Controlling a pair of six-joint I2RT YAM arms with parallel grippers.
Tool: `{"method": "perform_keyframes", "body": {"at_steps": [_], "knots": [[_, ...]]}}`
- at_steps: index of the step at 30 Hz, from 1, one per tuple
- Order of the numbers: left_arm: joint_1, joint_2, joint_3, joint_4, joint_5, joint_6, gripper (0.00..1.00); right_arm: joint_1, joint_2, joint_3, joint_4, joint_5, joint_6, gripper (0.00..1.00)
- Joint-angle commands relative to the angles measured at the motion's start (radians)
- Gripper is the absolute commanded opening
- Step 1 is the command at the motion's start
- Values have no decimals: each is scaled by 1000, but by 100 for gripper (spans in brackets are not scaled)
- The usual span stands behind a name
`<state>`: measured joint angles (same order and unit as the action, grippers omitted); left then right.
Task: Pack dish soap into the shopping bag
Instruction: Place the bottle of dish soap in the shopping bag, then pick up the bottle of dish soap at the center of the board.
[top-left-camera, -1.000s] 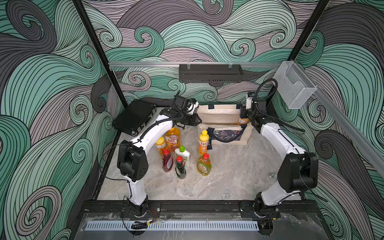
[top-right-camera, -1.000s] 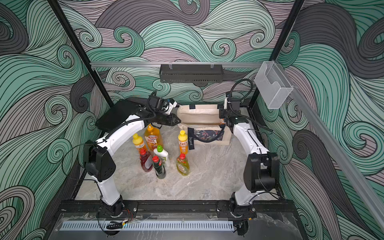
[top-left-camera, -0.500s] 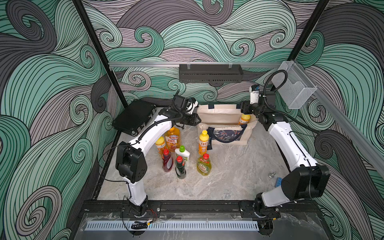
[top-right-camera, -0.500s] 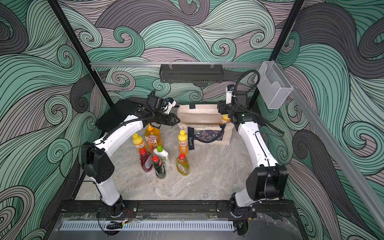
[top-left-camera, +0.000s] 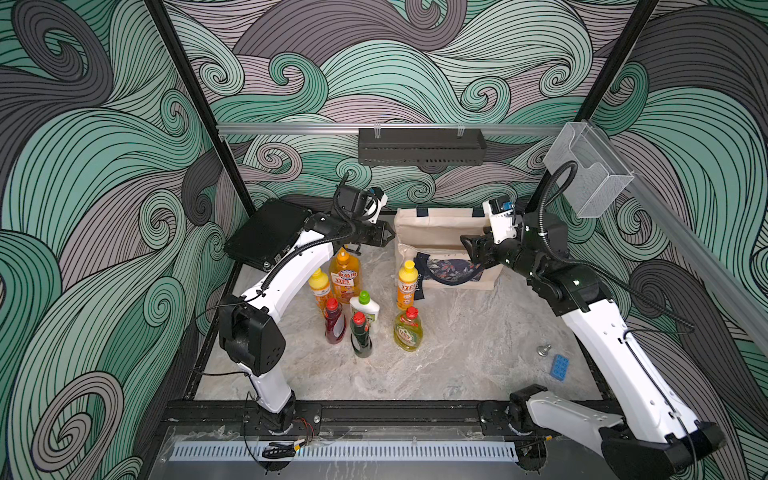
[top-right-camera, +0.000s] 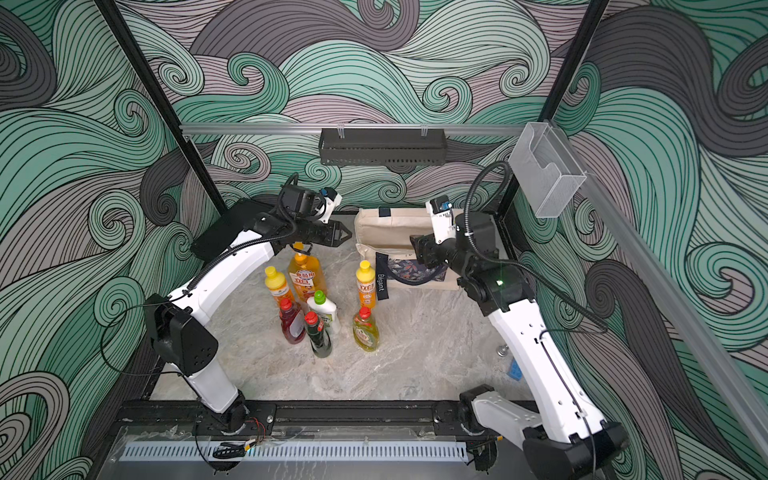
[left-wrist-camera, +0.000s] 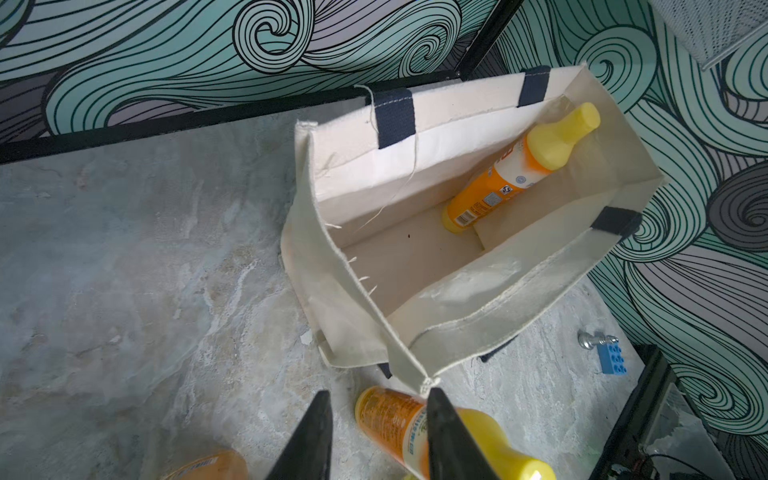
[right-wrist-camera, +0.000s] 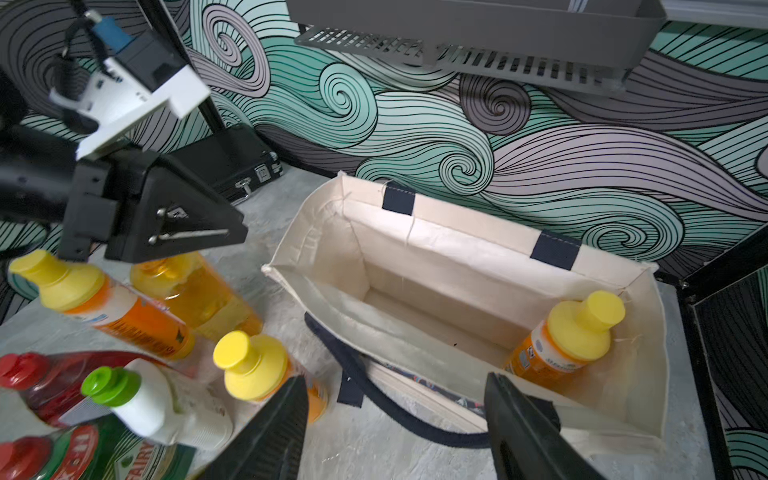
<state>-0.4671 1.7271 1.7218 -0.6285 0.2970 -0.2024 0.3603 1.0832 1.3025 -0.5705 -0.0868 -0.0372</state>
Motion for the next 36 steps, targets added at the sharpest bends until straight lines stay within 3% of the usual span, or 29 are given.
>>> {"method": "perform_keyframes", "body": {"at_steps": [1, 14, 19, 26, 36], "knots": [[17, -37, -2, -11, -18, 7, 39, 28, -49, -61, -33, -9, 33, 71], [18, -41, -19, 16, 71, -30, 47, 117, -171, -162, -137, -84, 67, 66], [18, -15, 12, 6, 54, -23, 53, 166, -241, -265, -47, -121, 114, 65], [36, 28, 35, 42, 70, -41, 57, 220, -227, -374, 104, -114, 86, 65], [72, 53, 9, 76, 149, -55, 58, 274, -67, -415, 361, -137, 42, 66]]}}
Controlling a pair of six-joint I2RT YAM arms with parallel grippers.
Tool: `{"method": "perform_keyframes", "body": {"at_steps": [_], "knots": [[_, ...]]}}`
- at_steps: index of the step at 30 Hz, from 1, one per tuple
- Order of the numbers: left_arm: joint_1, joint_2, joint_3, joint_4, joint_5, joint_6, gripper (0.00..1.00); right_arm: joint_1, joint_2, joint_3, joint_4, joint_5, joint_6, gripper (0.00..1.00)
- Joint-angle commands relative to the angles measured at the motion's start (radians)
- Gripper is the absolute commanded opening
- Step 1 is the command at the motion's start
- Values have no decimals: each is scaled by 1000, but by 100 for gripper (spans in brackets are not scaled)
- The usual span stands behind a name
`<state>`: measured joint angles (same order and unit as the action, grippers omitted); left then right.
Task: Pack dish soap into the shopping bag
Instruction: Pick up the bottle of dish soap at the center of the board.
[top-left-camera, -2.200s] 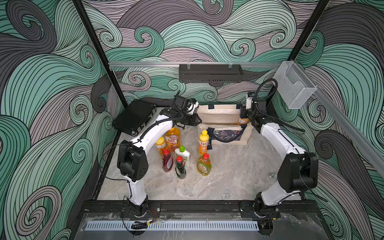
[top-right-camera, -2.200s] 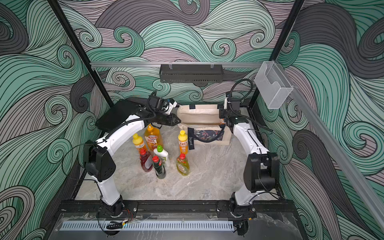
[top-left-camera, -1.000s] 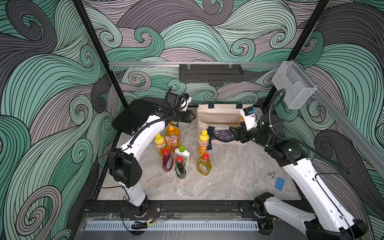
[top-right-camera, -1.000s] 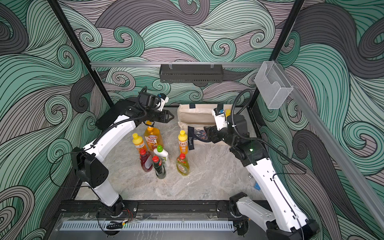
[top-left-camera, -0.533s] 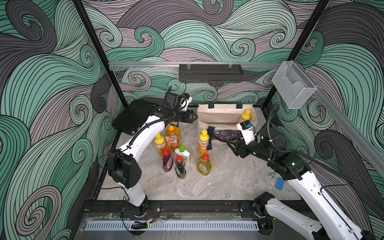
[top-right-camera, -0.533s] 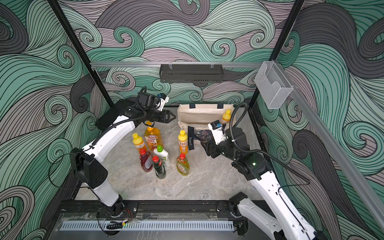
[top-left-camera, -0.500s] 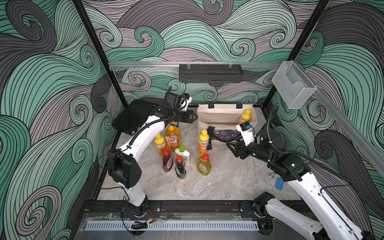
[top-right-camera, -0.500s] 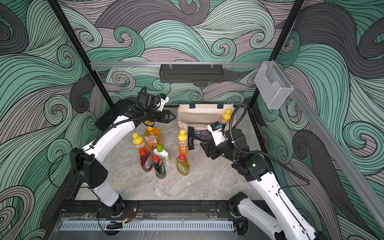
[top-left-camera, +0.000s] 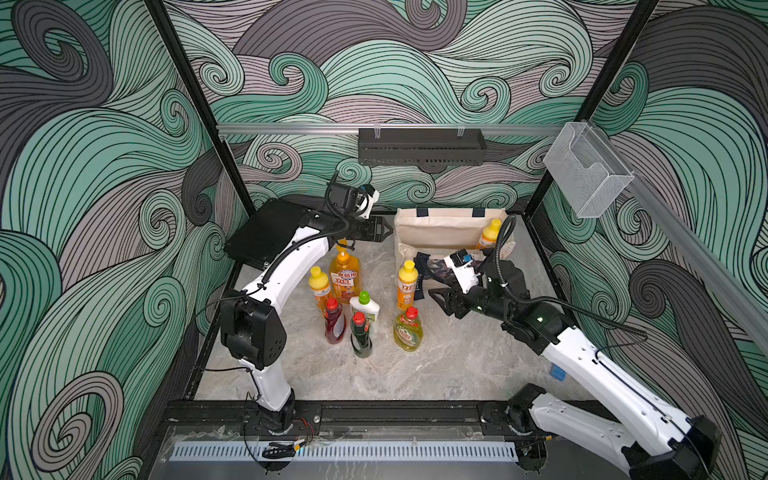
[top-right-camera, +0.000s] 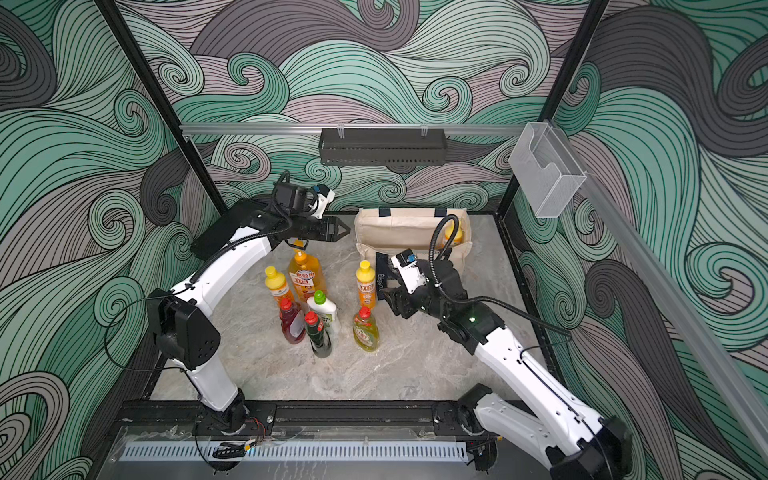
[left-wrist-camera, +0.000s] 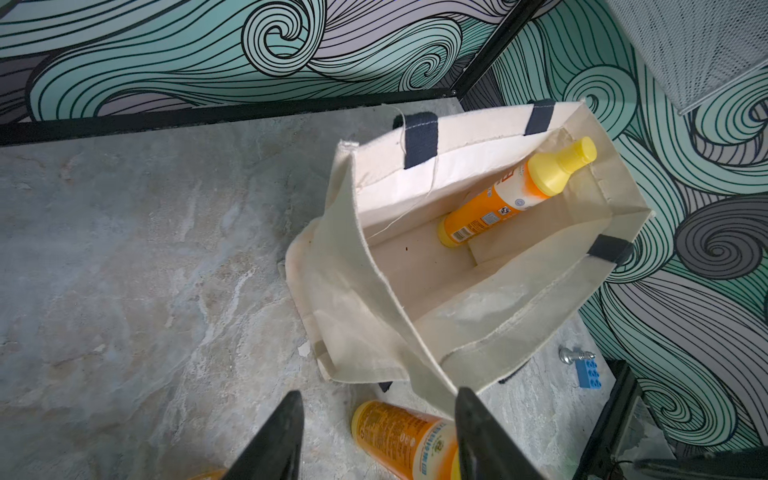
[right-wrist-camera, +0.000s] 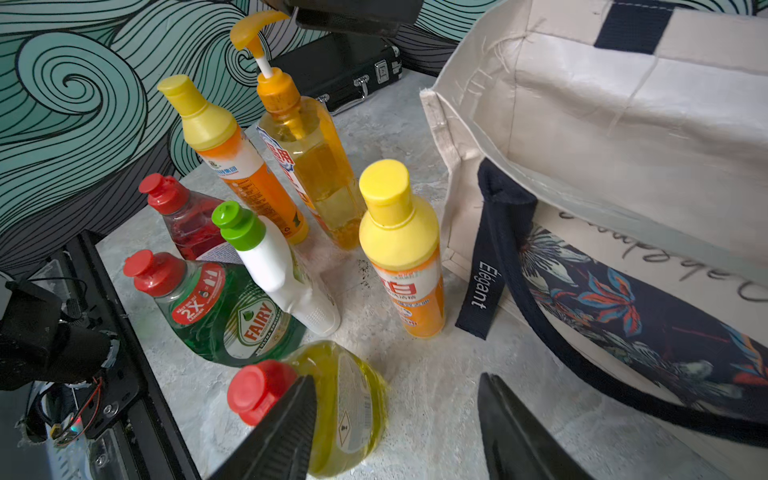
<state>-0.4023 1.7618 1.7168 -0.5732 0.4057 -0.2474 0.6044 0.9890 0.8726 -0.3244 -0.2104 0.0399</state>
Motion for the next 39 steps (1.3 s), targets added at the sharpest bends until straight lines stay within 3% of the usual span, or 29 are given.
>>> {"method": "perform_keyframes", "body": {"at_steps": [1, 10, 17, 20, 30, 39], "knots": [[12, 22, 21, 17, 50, -14, 58, 38, 42, 21, 123, -13, -40, 66], [20, -20, -24, 41, 45, -15, 59, 105, 100, 41, 166, 26, -63, 66], [20, -27, -30, 44, 59, -23, 59, 106, 135, 69, 172, 66, -51, 65], [23, -36, -35, 45, 57, -26, 60, 107, 162, 94, 165, 80, -51, 58], [21, -45, -62, 61, 82, -43, 60, 98, 212, 110, 193, 143, -34, 54], [21, -82, -113, 91, 74, -55, 60, 76, 274, 124, 255, 132, -31, 56]]}}
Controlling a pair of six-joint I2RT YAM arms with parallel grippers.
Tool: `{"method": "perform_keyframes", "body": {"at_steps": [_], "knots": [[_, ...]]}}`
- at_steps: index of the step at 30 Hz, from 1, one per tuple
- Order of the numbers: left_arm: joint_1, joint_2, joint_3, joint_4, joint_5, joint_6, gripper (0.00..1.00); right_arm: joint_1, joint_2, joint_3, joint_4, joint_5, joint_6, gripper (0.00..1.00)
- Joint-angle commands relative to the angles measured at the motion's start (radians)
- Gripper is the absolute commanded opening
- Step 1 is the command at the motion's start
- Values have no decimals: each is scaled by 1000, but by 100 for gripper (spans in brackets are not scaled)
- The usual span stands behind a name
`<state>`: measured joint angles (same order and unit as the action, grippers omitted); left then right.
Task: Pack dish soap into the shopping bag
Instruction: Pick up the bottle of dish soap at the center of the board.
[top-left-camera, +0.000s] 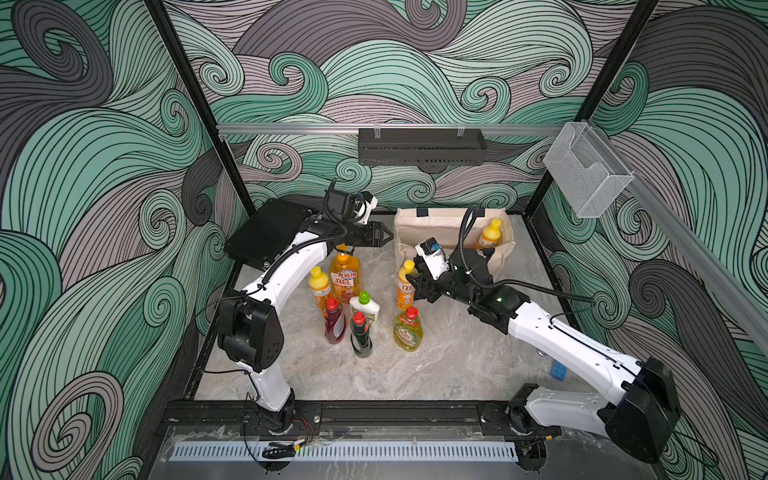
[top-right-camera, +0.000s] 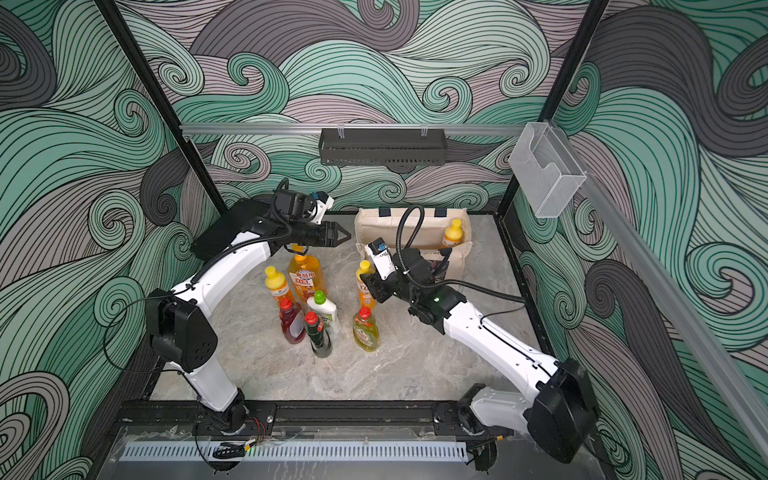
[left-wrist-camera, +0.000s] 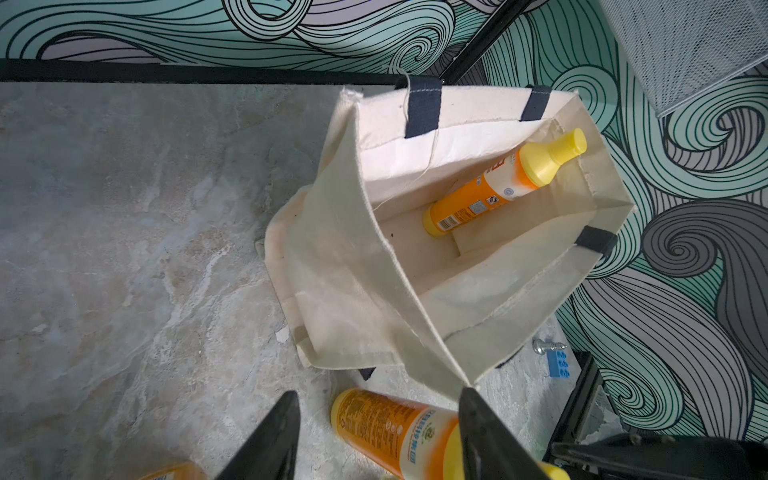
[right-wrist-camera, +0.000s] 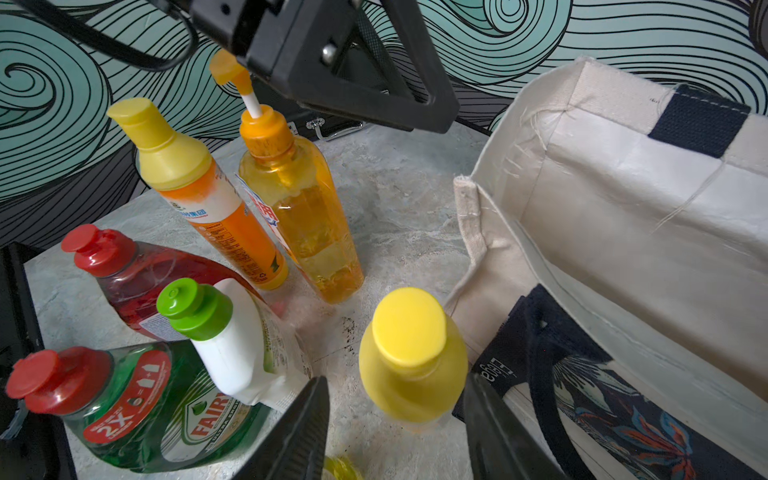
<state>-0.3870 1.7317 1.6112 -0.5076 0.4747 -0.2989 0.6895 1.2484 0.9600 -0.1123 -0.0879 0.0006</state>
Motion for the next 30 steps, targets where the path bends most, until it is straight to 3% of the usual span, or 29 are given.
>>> {"method": "perform_keyframes", "body": {"at_steps": [1, 13, 30], "knots": [[5, -50, -8, 25, 5, -2, 60, -11, 20, 39, 47, 10, 9, 56], [7, -33, -2, 25, 18, 0, 60, -21, 96, 55, 110, -42, 6, 52], [7, -34, -3, 24, 24, -4, 60, -21, 88, 66, 95, -14, -34, 48]]}}
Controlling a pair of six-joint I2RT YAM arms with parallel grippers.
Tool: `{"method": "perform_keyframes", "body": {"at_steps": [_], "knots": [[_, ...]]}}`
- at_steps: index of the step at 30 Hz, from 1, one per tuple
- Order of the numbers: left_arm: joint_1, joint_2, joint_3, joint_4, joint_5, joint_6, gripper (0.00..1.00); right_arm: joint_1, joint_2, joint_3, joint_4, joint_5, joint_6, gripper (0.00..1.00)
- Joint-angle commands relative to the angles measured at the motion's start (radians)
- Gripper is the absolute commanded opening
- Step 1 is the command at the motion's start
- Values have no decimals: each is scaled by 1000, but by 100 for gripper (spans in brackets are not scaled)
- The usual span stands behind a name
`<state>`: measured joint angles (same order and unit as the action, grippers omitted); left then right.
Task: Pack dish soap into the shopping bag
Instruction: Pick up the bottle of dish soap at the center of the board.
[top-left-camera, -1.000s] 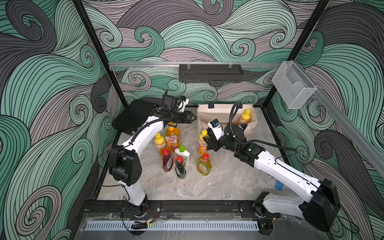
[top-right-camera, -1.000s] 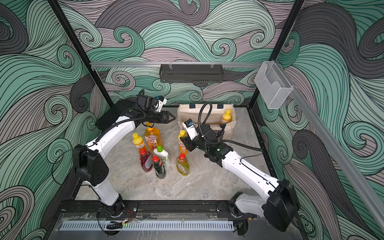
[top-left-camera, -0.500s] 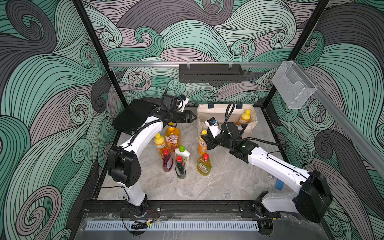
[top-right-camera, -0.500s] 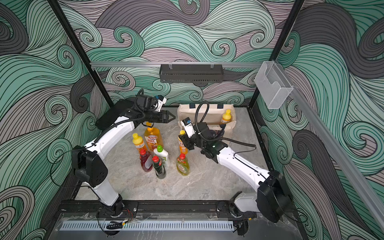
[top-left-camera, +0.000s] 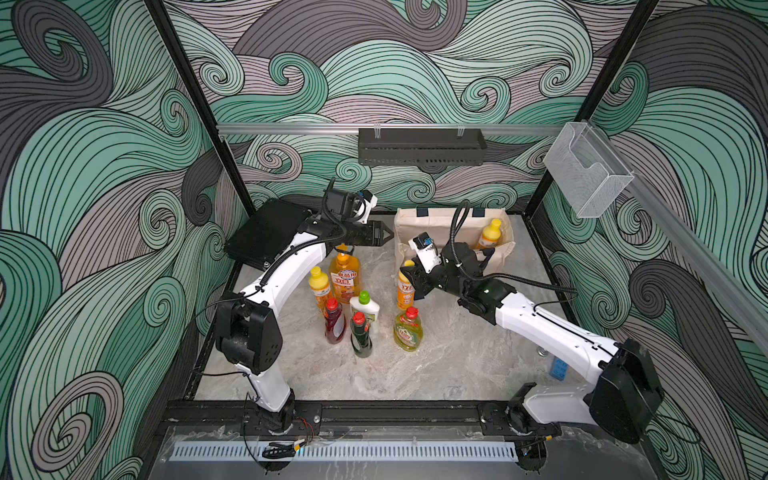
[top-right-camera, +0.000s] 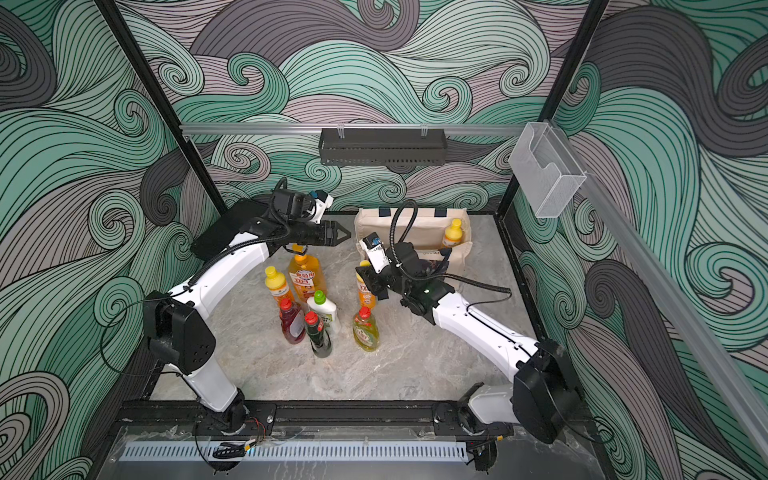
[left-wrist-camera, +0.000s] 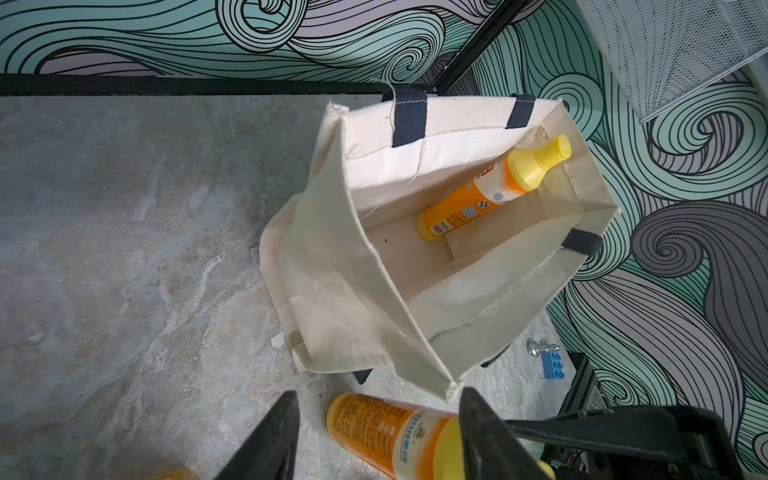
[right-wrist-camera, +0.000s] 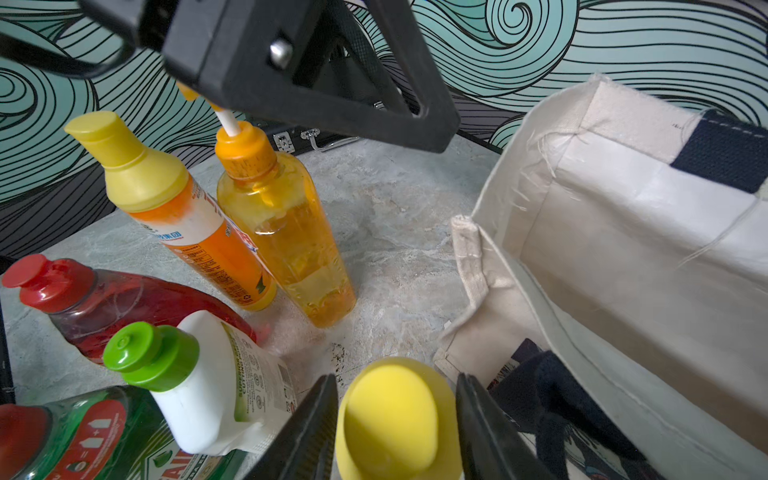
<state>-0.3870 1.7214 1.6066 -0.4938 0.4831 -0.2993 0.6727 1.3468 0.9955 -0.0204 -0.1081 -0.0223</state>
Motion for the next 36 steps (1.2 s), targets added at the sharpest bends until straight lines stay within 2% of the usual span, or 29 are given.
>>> {"method": "perform_keyframes", "body": {"at_steps": [1, 20, 30, 36], "knots": [[8, -23, 2, 10, 17, -3, 60, -4, -9, 31, 5, 5, -11, 46], [7, -25, -4, 14, 18, -6, 61, -1, 34, 43, -13, -8, -5, 37], [8, -23, -4, 17, 25, -7, 61, 11, 36, 48, -16, 6, -15, 21], [7, -23, -4, 16, 25, -8, 61, 32, 35, 52, -35, 49, -49, 15]]}}
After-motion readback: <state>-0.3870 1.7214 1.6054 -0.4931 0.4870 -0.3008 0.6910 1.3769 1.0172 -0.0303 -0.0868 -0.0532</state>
